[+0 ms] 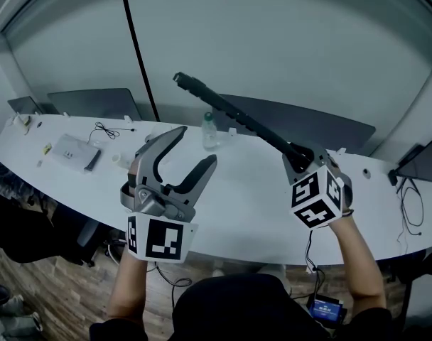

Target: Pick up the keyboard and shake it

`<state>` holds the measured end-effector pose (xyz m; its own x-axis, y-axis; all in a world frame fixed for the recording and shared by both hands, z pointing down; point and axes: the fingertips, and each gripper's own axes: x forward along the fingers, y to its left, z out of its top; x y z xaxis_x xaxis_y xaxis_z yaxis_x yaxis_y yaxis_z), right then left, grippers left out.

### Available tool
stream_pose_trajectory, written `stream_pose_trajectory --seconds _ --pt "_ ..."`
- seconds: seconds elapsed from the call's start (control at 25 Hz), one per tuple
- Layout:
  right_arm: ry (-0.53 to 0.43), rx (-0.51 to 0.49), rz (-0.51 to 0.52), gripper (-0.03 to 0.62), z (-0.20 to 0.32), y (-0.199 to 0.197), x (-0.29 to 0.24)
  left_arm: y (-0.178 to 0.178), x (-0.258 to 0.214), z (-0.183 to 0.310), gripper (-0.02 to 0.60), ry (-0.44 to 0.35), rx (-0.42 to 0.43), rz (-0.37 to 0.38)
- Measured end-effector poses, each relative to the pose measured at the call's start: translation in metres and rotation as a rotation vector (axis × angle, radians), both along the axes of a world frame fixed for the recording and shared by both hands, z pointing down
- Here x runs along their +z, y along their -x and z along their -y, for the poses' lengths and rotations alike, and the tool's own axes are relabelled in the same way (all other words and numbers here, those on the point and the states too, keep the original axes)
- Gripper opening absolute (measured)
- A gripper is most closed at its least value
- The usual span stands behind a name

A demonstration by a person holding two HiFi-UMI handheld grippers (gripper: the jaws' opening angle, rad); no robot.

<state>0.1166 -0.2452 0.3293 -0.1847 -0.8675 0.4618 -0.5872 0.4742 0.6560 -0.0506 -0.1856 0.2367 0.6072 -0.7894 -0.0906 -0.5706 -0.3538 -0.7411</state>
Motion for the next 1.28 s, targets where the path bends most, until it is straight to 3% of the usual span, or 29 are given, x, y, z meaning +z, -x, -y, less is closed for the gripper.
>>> stream_pose_trajectory --seconds 0.12,0.32,0.56,0.84,1.28 --pt "-0.013 0.015 -0.067 0.086 0.002 -0.004 -0.001 -0.004 0.001 -0.001 0.293 -0.037 -0.033 0.056" --pt "-0.019 0.03 -0.141 0.086 0.001 -0.008 0.003 -0.014 0.008 -0.005 0.293 -0.137 -0.128 0.22" --pt "-0.063 0.043 -0.283 0.086 0.002 -0.008 0.002 -0.022 0.018 -0.001 0.293 -0.221 -0.178 0.38" --pt "-0.088 0.049 -0.386 0.086 0.0 -0.007 0.005 -0.032 0.028 0.003 0.293 -0.239 -0.198 0.49" --pt "-0.157 0.002 -0.534 0.087 -0.008 0.017 0.004 -0.033 0.054 0.021 0.293 -0.178 -0.207 0.619"
